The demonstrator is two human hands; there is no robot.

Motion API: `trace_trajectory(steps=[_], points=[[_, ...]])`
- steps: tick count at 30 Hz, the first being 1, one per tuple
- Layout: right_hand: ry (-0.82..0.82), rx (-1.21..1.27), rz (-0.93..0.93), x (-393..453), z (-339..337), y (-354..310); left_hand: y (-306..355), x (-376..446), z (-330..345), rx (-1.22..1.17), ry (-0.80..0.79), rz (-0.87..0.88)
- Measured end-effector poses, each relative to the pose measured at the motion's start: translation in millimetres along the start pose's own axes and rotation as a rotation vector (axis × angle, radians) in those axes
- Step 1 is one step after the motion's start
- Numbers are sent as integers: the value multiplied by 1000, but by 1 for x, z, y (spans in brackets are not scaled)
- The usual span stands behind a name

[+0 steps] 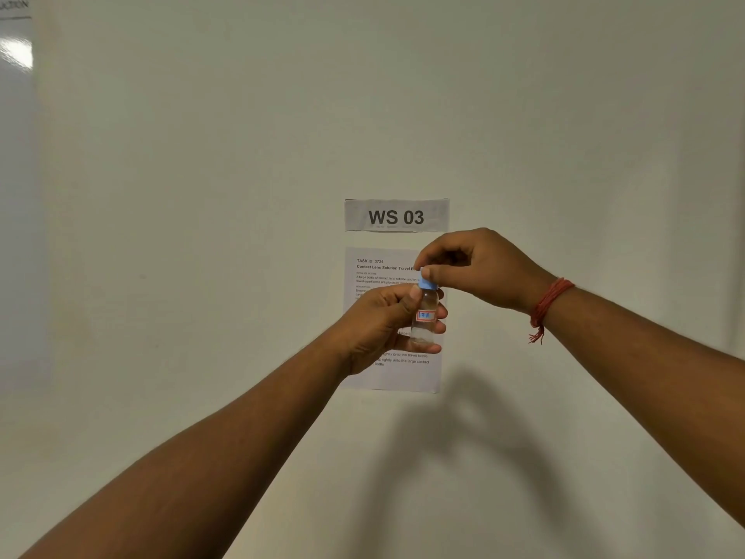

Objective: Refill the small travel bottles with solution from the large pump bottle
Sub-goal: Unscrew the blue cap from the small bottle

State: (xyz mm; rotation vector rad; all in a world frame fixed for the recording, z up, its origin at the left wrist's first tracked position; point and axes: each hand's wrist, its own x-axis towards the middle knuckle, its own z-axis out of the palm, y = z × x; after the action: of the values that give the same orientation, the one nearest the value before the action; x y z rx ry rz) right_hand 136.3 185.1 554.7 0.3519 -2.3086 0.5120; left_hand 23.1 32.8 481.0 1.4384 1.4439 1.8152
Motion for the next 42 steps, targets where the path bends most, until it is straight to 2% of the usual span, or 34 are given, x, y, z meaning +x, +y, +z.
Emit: trace_trajectory(steps=[7, 12, 42], points=[[12, 62, 0, -3, 1, -2, -2, -1, -1, -9, 4, -9], [55, 3, 6, -4, 1, -2, -3, -2, -1, -23, -8, -5], [39, 27, -2, -6, 2, -1, -2, -1, -2, 3, 6, -11]])
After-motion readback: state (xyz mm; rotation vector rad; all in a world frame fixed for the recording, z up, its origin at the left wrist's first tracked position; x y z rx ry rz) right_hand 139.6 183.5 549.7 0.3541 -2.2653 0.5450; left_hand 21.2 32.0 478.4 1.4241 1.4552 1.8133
